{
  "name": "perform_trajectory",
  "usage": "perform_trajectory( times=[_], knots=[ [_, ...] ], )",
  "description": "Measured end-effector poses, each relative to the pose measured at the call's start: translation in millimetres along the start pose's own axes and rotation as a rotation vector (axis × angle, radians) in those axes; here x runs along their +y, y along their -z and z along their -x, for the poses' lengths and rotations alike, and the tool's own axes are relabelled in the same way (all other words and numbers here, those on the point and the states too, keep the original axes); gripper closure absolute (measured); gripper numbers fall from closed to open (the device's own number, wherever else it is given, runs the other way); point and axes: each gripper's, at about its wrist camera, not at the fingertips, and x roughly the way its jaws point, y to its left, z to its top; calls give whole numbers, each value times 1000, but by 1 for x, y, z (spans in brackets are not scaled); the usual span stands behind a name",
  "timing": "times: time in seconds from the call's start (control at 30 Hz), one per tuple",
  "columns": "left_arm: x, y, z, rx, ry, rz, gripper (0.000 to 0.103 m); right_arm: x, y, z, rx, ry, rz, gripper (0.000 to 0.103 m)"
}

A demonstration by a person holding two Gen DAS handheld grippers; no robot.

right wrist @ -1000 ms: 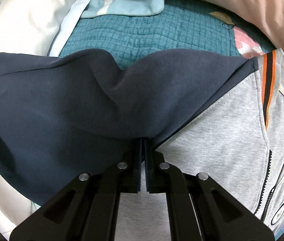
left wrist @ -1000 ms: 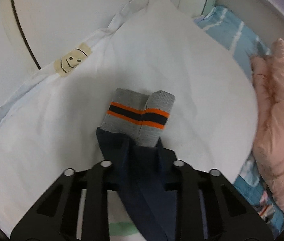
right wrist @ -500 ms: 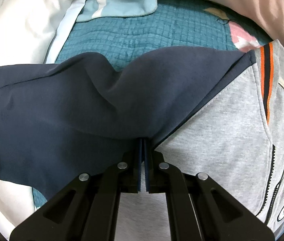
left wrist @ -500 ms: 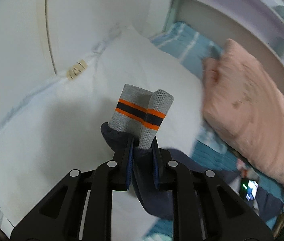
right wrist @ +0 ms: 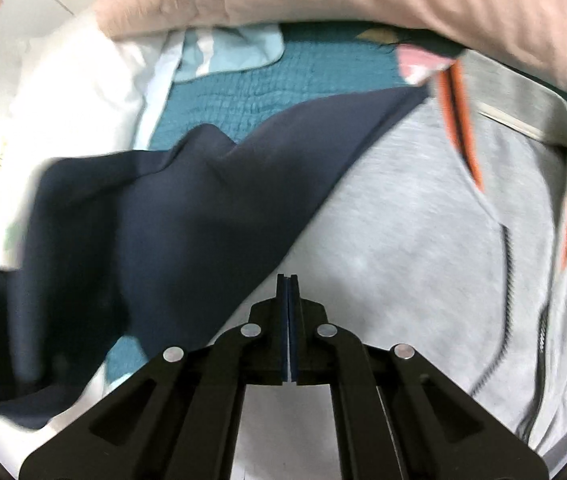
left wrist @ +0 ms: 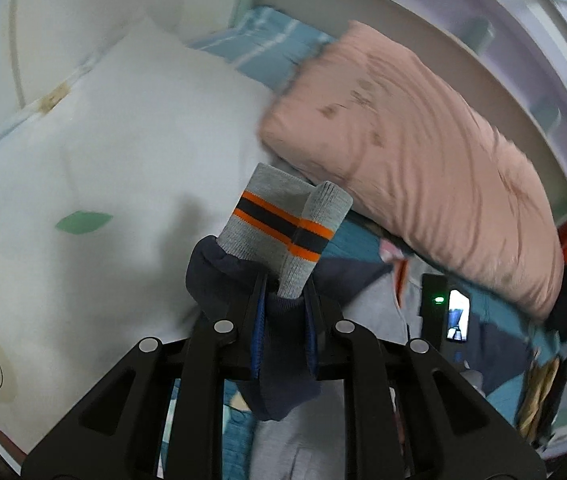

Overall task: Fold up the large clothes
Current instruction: 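Carry the cuff across the jacket body with the left tool while the right tool grasps the other sleeve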

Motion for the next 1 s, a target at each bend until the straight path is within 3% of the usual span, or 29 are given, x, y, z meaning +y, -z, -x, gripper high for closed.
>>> perform_trajectory(
  times=[0.23, 0.43, 0.63, 1.0],
  knots=[
    [-69, 11, -9, 20, 84, -102, 87, -41, 27, 79, -124, -10, -82, 102],
    [-134, 31, -26, 44, 76, -202, 87, -60, 49, 152, -229, 15, -163, 102],
    [-215, 57, -43, 62, 100, -347, 87, -131, 86, 212, -325, 99, -282, 99],
    [-342, 132, -96, 171, 207, -524, 87, -244, 143, 253, -390, 227, -500, 99]
  ],
)
